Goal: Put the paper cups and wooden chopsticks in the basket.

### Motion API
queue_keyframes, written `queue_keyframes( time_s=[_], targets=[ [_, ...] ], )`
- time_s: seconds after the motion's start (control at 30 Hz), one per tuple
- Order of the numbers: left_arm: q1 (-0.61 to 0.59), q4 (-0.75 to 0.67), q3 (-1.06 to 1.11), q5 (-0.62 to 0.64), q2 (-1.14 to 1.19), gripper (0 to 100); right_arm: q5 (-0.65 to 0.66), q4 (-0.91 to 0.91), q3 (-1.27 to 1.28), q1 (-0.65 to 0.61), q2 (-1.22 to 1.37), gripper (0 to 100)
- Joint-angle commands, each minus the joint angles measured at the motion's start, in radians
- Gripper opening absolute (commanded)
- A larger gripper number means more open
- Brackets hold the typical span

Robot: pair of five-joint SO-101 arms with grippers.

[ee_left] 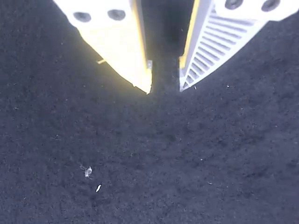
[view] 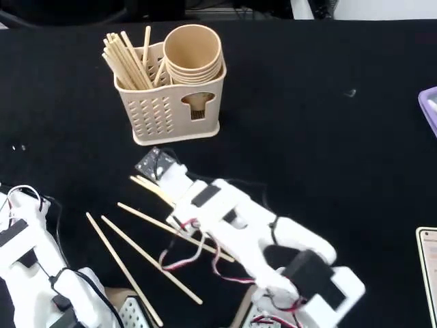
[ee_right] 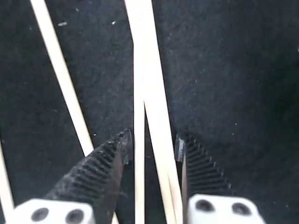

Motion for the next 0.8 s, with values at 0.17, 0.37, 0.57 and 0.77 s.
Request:
queue_keyframes(
  time_s=[0.17, 0.37, 0.57, 0.77],
  targets=[
    [0.013, -0.011, -0.002, -0.006, -0.021, 11, 0.009, 0.066, -0.130, 0.017, 0.033, 0.4],
    [0.015, 0.029, -0.013, -0.006, -0.021, 11, 0.009, 0.120, -0.127, 0.017, -0.120, 1.1],
    [0.015, 0.031, -0.013, -0.006, -0.021, 11, 0.009, 0.153, -0.124, 0.017, -0.251, 1.1],
    [0.015, 0.035, -0.013, -0.006, -0.023, 11, 0.009, 0.140, -0.179, 0.017, -0.300, 1.1]
  ],
)
